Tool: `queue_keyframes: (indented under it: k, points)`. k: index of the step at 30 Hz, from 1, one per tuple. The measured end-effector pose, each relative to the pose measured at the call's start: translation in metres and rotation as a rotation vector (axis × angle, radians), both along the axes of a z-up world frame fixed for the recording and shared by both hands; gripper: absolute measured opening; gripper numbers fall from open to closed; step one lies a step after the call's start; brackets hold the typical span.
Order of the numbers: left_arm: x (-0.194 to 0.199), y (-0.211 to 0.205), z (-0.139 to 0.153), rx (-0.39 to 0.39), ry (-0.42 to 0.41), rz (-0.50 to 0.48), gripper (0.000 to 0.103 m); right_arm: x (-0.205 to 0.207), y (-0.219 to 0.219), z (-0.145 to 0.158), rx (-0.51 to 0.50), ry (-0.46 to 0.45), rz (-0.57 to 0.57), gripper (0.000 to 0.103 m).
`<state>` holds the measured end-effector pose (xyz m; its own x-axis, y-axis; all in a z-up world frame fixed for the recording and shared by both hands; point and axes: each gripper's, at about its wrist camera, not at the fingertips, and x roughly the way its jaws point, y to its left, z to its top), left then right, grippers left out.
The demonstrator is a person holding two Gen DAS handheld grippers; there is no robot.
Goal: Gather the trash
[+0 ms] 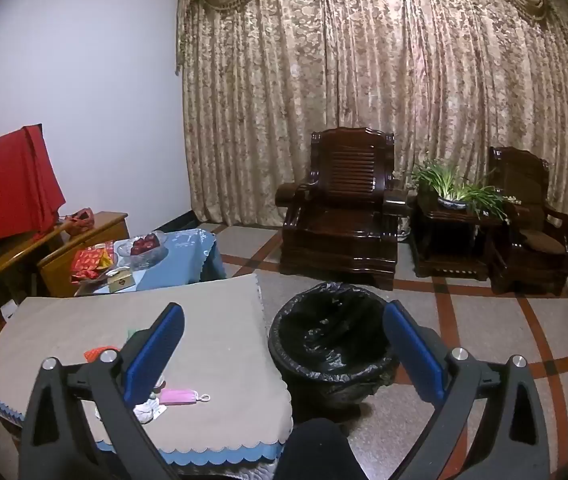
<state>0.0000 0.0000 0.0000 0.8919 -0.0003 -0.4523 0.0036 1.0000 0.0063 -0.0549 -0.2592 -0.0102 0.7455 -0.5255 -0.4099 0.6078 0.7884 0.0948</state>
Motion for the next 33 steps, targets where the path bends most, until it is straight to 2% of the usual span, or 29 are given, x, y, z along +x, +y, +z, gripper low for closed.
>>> queue_keyframes:
  k: [15, 20, 33]
  points:
    - [0.001, 0.000, 0.000, -0.005, 0.011, -0.003, 0.097, 0.000, 0.001, 0.007, -0.020, -0.008, -0.002, 0.097]
    - [0.000, 0.001, 0.001, -0.005, 0.009, -0.003, 0.098, -0.005, 0.002, 0.020, -0.032, -0.009, -0.008, 0.097]
    - [0.001, -0.003, -0.008, -0.002, 0.025, -0.009, 0.097, 0.000, 0.007, 0.003, -0.033, -0.003, -0.003, 0.097]
